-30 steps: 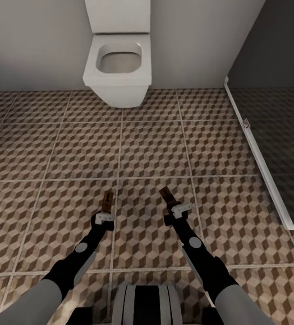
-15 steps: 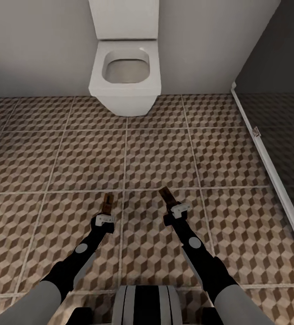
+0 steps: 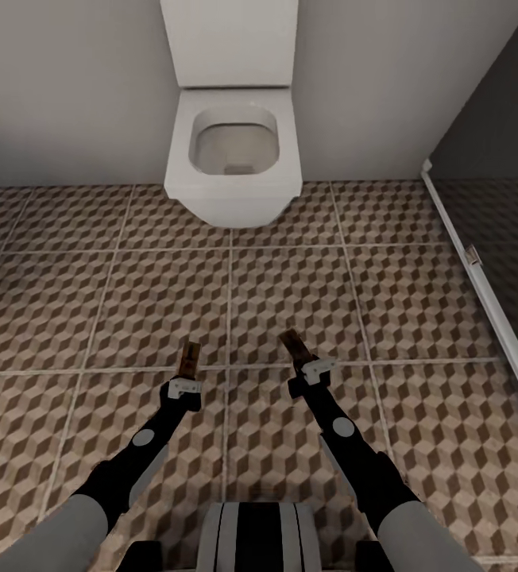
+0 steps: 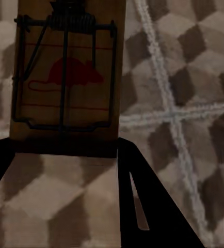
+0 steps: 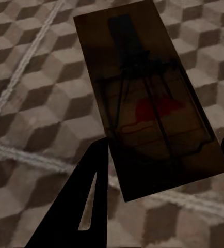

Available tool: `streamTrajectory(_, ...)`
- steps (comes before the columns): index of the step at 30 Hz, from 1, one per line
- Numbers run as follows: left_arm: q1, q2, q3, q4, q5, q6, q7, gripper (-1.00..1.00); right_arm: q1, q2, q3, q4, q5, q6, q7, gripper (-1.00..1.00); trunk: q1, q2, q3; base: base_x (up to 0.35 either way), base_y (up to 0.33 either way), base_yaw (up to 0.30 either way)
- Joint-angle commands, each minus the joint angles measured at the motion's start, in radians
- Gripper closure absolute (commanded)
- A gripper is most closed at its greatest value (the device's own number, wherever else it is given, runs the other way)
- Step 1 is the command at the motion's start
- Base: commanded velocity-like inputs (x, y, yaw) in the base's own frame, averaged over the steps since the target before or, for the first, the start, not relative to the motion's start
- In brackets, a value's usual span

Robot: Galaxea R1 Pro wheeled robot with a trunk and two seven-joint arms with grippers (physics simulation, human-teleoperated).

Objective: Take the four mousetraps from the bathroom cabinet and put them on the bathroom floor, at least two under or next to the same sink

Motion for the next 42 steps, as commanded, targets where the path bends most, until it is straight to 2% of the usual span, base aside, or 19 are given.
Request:
streamTrajectory(1,-0.001,0.001,-0.007,0.001,0.007,-0.004,0.006,1.00,0.000,0.000,0.000,0.001,0.005,-0.002,-0.002,1.00,0.000,0.000,0.000,0.332,0.006,0.000)
streamTrajectory(20,-0.001,0.001,-0.007,0.003,0.007,-0.004,0.006,1.00,0.000,0.003,0.001,0.016,0.003,0.005,-0.002,1.00,0.000,0.000,0.000,0.333,0.001,0.000)
streamTrajectory(30,-0.001,0.001,-0.007,0.003,0.007,-0.004,0.006,1.00,0.000,0.004,0.002,0.019,0.003,0.026,-0.002,1.00,0.000,0.000,0.000,0.328,0.000,0.000)
streamTrajectory(33,-0.001,0.001,-0.007,0.002,0.007,-0.004,0.006,1.00,0.000,0.005,0.002,0.040,0.003,0.059,0.000,1.00,0.000,0.000,0.000,0.221,0.000,0.000)
streamTrajectory(42,-0.001,0.001,-0.007,0.001,0.007,-0.004,0.006,1.00,0.000,0.043,0.002,0.076,0.003,0.095,0.004,1.00,0.000,0.000,0.000,0.178,0.044,0.000)
